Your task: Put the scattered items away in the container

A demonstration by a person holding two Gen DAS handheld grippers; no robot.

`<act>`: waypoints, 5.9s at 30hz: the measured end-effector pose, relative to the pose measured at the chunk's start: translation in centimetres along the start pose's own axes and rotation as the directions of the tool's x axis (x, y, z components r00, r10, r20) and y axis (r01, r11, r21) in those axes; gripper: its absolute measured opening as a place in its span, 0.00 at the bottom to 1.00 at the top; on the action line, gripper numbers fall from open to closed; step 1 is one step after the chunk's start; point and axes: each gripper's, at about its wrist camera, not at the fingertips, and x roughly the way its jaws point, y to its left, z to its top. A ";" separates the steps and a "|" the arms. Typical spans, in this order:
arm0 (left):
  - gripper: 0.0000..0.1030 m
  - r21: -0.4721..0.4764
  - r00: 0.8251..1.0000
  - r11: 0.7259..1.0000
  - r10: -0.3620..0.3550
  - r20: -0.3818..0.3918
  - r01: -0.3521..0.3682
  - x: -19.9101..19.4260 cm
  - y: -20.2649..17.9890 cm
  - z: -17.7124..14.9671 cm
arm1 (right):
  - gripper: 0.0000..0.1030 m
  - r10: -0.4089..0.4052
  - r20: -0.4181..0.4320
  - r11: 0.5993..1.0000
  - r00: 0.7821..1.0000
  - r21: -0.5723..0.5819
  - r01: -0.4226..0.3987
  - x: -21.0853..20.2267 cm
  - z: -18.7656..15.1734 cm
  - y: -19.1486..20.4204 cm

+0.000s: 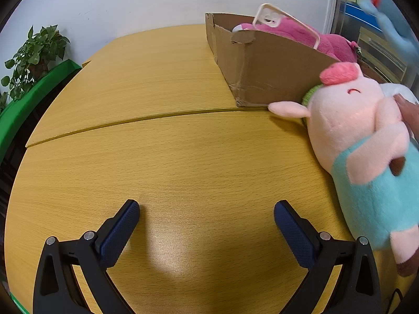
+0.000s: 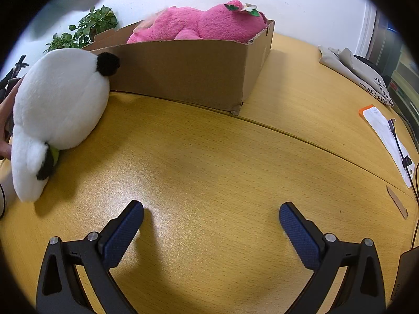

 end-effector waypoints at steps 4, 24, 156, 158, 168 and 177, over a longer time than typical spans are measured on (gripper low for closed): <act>1.00 0.000 1.000 1.000 0.000 0.000 0.000 0.0 0.0 0.0 | 1.00 0.000 0.000 1.000 1.000 0.000 0.000 0.0 0.0 0.0; 1.00 0.001 1.000 1.000 -0.001 0.000 0.001 0.0 0.0 0.0 | 1.00 -0.001 0.001 1.000 1.000 0.000 0.001 0.0 0.1 -0.1; 1.00 -0.025 0.931 0.999 0.029 0.364 -0.021 -20.5 -9.8 -4.7 | 1.00 -0.262 0.268 0.910 0.927 0.388 0.146 -21.6 -10.2 7.9; 1.00 0.008 0.910 1.000 0.002 0.415 -0.006 -22.2 -12.6 -4.5 | 0.99 -0.233 0.365 0.921 0.901 0.380 0.084 -23.4 -8.8 10.8; 1.00 0.140 0.912 0.989 -0.089 0.399 0.035 -22.7 -20.3 -6.3 | 0.99 -0.156 0.392 0.959 0.907 0.281 0.043 -21.6 -4.5 19.1; 1.00 0.136 0.921 0.989 -0.102 0.376 0.054 -21.0 -20.8 -4.7 | 0.99 -0.204 0.314 0.948 0.927 0.298 0.108 -19.1 -3.6 18.5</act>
